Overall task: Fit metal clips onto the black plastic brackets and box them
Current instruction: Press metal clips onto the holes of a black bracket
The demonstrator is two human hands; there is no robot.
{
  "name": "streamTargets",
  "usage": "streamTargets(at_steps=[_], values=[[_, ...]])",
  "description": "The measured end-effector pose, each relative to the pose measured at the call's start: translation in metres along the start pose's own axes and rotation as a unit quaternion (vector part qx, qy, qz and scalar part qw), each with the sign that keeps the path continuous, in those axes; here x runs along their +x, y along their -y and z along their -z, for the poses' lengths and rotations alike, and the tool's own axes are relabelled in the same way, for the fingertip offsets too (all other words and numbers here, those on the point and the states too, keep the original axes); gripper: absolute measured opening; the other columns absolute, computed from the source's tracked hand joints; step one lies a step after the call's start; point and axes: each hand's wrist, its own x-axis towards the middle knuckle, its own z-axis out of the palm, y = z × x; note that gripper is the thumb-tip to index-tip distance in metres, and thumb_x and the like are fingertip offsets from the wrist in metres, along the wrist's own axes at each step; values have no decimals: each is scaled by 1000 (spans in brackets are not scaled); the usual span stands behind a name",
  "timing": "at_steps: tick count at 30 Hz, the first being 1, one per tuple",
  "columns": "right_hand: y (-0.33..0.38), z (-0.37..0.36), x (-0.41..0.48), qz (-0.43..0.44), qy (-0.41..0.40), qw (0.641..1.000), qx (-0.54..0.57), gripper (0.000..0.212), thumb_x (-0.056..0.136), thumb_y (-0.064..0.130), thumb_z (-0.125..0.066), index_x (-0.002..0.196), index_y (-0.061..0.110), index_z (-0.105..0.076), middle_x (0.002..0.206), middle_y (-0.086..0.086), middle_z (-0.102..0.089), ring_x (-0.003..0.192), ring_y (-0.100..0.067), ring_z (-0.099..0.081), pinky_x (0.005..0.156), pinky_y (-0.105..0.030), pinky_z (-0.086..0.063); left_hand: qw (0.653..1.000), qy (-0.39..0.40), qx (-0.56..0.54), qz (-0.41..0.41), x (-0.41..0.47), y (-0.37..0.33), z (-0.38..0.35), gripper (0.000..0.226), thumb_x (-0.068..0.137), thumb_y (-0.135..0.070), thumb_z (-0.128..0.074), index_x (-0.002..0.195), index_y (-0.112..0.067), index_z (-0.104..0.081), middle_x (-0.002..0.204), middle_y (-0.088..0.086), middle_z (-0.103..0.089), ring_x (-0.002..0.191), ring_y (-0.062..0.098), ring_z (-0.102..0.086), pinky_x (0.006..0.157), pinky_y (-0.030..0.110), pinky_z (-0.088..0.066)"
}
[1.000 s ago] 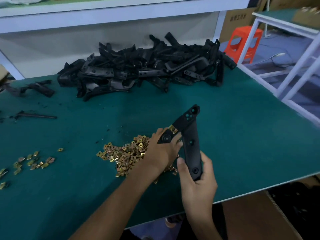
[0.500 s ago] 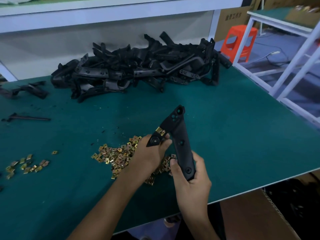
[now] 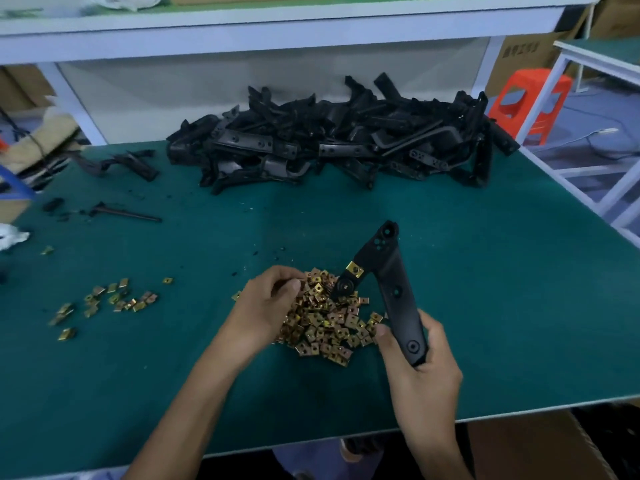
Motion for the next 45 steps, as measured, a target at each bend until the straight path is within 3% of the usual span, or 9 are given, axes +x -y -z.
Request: streamTargets(at_steps=[8, 14, 18, 20, 23, 28, 35, 39, 45], values=[[2, -3, -1, 11, -4, 1000, -19, 29, 85, 34, -79, 105, 48, -63, 76, 14, -69, 56, -1, -57, 50, -12, -42, 995, -33, -86, 32, -1, 4, 2, 18, 105, -20, -49, 102, -22, -66, 65, -11, -61, 62, 2, -53, 65, 23, -44], [5, -4, -1, 13, 3, 1000, -27, 24, 84, 38, -78, 100, 47, -61, 68, 12, -65, 49, -2, -52, 45, -13, -38, 988, 55, -147, 11, -10, 3, -4, 21, 104, -14, -53, 105, -27, -69, 86, -3, -73, 73, 8, -58, 67, 22, -51], [7, -6, 2, -4, 47, 999, -17, 28, 78, 53, -74, 94, 35, -60, 68, -3, -61, 57, -27, -57, 52, -40, -48, 994, 95, -9, -62, -30, -4, -30, 25, 98, -31, -54, 106, -49, -70, 94, -13, -74, 83, 12, -68, 73, 25, -52], [11, -10, 6, -10, 68, 998, -7, 32, 72, 55, -73, 89, 31, -59, 67, -1, -59, 58, -26, -58, 57, -49, -51, 993, 89, 16, -78, -35, -9, -41, 25, 98, -29, -56, 111, -45, -70, 99, -17, -74, 93, 6, -70, 84, 31, -56], [15, -16, 13, -28, 92, 995, 19, 25, 73, 42, -78, 82, 30, -58, 60, 8, -54, 55, -9, -52, 51, -38, -50, 995, 75, 8, -73, -36, -12, -44, 18, 98, -23, -60, 106, -38, -66, 97, -21, -73, 96, -3, -67, 87, 27, -54], [10, -22, 18, -38, 105, 992, 57, 26, 88, 10, -76, 80, 30, -61, 65, 7, -58, 59, -9, -57, 51, -21, -50, 993, 99, -15, -61, -36, -9, -34, 13, 96, -24, -66, 99, -36, -65, 95, -21, -74, 92, -3, -69, 77, 11, -50], [5, -10, 21, 20, 64, 995, -67, 21, 90, 28, -72, 84, 36, -53, 71, -1, -61, 58, -20, -60, 50, -29, -43, 999, 14, -35, -15, -34, 9, -12, 18, 93, -26, -72, 95, -43, -68, 98, -18, -75, 95, -2, -69, 79, 16, -50], [3, -7, 20, 9, 62, 997, -41, 24, 90, 27, -74, 81, 34, -53, 60, 10, -50, 49, -5, -40, 45, -17, -33, 993, -48, -108, -2, -32, 9, 1, 28, 93, -13, -72, 93, -41, -76, 94, -15, -75, 88, -2, -68, 76, 12, -50], [0, -7, 15, -17, 49, 998, 20, 28, 84, 31, -81, 76, 24, -55, 61, 4, -39, 55, -14, -35, 49, -30, -29, 986, -55, -153, -36, -29, -15, 12, 24, 91, -12, -73, 95, -34, -78, 91, -7, -77, 83, 3, -69, 74, 13, -53]])
